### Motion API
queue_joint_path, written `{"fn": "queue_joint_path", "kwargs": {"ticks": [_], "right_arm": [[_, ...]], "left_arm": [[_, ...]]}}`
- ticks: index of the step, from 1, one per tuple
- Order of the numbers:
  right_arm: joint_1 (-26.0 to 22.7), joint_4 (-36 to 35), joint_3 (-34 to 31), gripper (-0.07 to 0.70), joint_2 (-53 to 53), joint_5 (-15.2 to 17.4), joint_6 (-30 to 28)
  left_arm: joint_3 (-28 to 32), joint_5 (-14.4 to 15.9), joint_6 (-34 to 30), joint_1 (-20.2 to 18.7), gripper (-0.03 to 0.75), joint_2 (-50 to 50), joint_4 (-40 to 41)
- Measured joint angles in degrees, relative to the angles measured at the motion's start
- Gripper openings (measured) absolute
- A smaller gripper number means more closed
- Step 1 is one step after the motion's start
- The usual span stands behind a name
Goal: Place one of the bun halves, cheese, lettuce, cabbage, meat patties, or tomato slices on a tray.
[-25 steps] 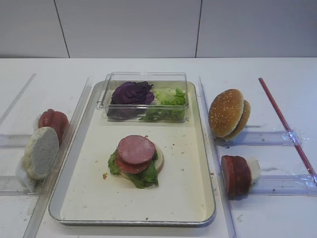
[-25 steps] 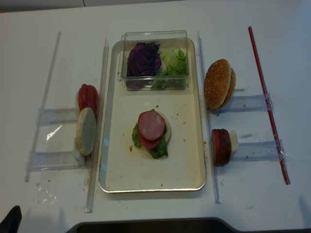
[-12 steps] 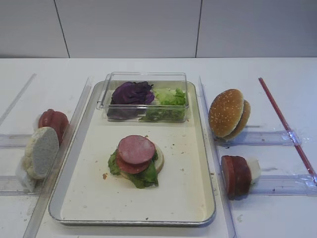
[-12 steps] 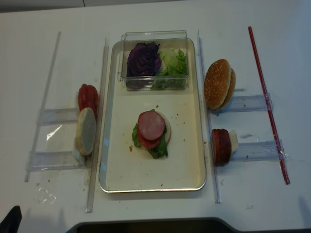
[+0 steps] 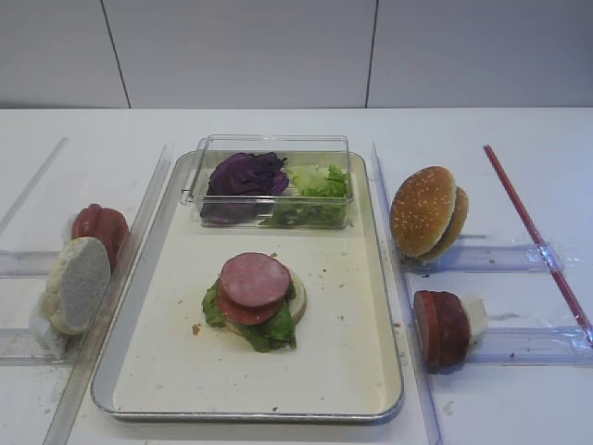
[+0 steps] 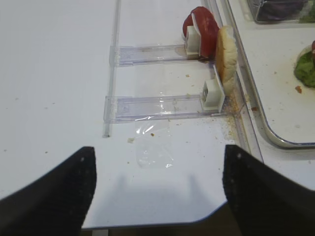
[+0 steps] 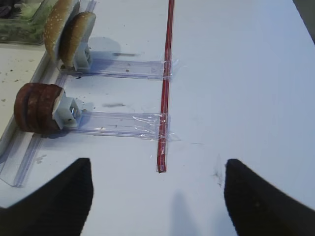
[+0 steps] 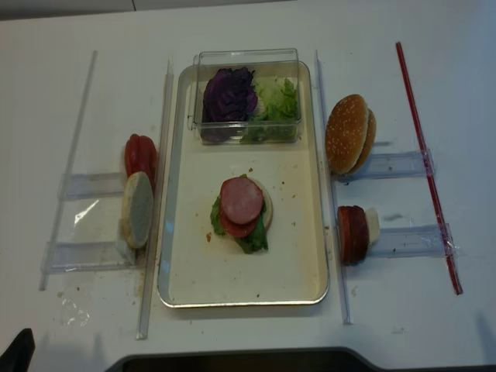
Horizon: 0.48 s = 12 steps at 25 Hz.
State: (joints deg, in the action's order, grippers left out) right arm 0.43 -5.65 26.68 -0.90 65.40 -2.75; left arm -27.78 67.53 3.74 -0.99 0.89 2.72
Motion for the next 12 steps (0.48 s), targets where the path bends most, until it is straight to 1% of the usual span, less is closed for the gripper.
{"fn": "queue_joint_path", "kwargs": {"ticks": [12], "right_arm": [[0.0,0.0,0.0,0.562,0.0,0.0,0.0]], "left_arm": [[0.0,0.0,0.0,0.0,0.492,0.0,0.0]]}}
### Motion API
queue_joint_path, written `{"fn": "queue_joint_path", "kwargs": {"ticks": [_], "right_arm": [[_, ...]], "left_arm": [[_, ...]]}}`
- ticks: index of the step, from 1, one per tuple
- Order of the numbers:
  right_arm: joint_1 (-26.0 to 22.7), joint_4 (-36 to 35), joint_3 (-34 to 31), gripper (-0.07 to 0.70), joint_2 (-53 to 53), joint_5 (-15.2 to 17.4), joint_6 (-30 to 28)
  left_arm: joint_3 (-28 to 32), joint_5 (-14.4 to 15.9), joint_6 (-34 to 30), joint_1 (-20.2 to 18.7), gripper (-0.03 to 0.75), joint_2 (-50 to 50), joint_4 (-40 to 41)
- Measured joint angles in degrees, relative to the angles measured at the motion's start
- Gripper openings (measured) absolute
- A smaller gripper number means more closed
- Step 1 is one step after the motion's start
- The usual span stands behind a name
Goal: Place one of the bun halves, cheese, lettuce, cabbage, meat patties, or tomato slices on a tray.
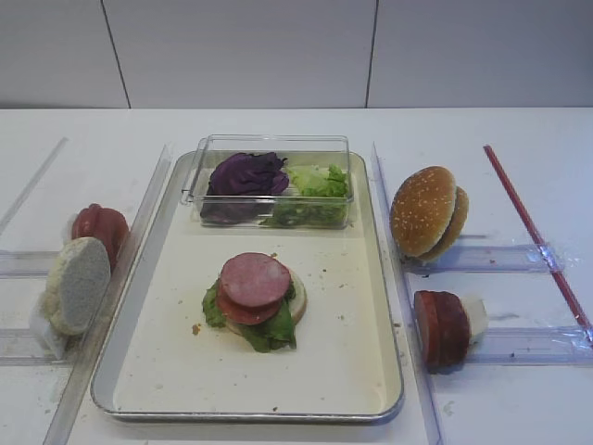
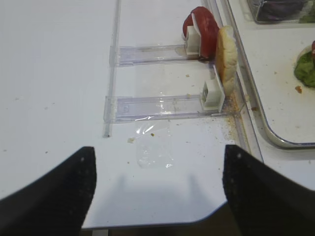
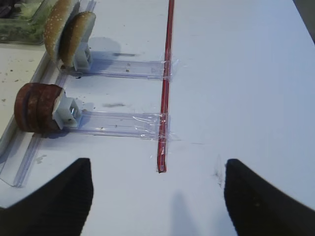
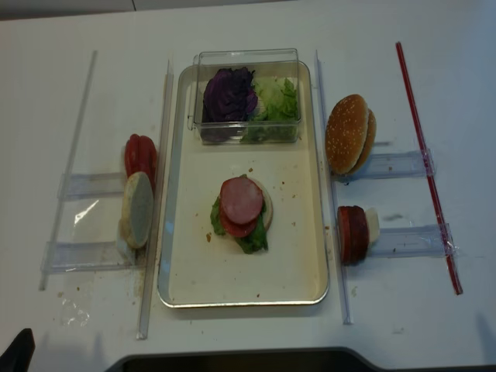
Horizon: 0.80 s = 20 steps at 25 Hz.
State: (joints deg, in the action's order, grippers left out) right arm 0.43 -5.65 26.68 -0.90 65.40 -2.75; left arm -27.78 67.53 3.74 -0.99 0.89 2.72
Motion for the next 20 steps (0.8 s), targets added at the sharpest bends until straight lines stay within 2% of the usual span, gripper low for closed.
{"fn": "queue_joint_path", "kwargs": {"ticks": [20], "right_arm": [[0.0,0.0,0.0,0.562,0.0,0.0,0.11]], "left_arm": [[0.0,0.0,0.0,0.0,0.492,0.0,0.0]]}}
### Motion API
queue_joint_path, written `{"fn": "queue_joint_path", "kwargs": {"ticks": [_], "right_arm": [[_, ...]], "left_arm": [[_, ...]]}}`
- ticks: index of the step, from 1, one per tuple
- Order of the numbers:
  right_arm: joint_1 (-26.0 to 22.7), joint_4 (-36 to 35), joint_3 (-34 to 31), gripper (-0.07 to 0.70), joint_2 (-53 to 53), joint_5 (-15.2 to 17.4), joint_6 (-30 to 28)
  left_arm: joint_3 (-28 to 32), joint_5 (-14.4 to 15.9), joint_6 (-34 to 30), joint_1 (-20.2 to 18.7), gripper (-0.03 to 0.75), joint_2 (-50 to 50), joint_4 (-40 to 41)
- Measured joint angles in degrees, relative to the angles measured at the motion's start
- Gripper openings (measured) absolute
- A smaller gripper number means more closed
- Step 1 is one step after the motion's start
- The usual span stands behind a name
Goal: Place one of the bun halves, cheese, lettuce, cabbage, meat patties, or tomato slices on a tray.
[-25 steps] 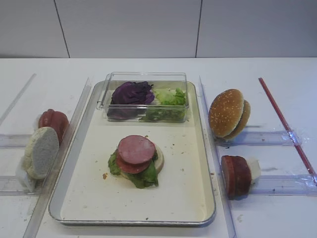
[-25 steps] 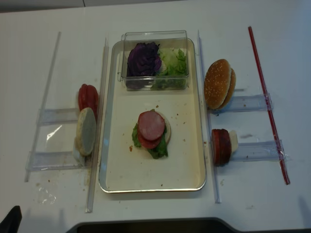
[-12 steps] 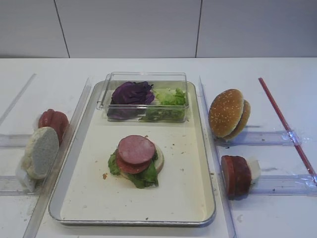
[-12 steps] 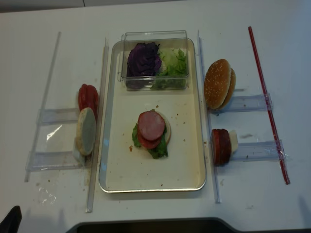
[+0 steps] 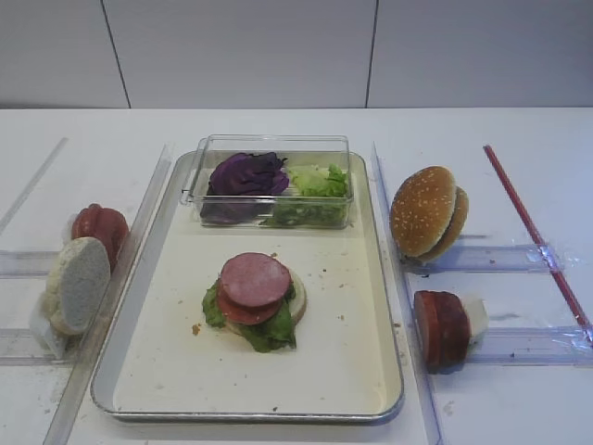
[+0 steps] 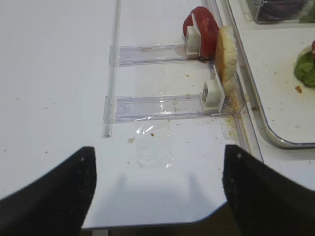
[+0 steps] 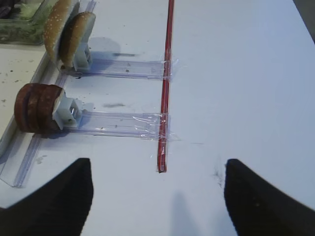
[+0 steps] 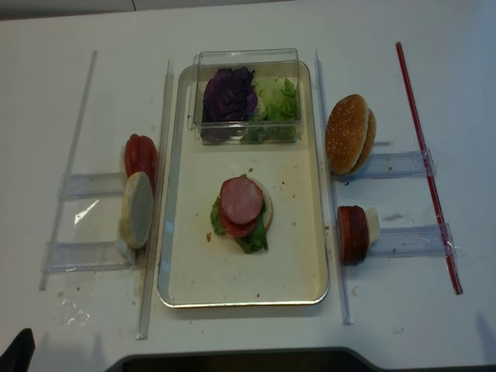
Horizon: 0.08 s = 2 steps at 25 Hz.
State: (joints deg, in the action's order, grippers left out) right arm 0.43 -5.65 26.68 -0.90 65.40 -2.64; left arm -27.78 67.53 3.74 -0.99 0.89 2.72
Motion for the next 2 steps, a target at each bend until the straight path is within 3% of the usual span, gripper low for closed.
{"fn": "queue_joint_path", "kwargs": {"ticks": [2], "right_arm": [[0.0,0.0,0.0,0.562,0.0,0.0,0.0]], "left_arm": [[0.0,0.0,0.0,0.0,0.492,0.0,0.0]]}}
